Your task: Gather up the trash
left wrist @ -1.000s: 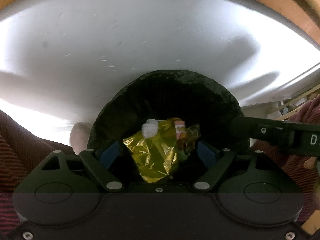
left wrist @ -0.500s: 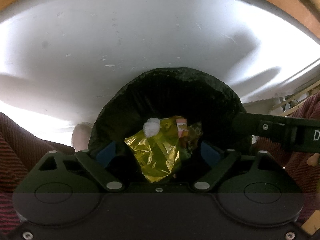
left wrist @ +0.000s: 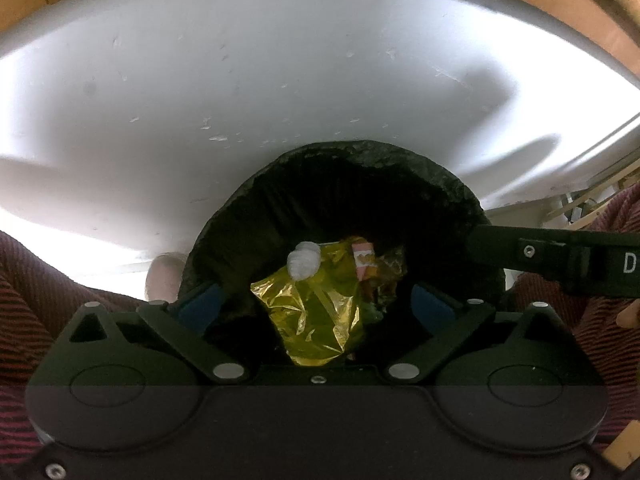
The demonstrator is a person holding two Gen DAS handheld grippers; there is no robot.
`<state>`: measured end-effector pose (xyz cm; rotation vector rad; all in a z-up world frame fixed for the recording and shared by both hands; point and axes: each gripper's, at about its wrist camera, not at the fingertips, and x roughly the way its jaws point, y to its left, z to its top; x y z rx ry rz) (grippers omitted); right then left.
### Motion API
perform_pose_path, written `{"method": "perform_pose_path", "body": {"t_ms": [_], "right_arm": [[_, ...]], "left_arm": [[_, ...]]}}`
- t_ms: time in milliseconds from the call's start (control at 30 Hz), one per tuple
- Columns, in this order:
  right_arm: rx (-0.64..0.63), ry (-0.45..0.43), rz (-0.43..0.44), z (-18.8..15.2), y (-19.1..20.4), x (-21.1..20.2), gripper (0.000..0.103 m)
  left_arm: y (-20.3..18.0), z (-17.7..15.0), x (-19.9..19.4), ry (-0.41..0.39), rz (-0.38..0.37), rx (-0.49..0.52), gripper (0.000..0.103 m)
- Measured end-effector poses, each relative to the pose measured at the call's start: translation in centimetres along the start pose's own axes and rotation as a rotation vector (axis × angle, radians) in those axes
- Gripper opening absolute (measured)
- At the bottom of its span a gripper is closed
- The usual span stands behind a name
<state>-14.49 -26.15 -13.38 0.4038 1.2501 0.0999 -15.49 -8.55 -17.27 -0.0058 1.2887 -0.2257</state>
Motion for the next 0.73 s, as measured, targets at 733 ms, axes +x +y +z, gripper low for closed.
{"method": "perform_pose_path", "body": {"t_ms": [733], "right_arm": [[0.010,0.003,-0.001,0.14,-0.14,0.03,0.088]], "left_arm": [[0.33,-0.03,0.35,0.013,-0.005,-0.026,0.101]]}}
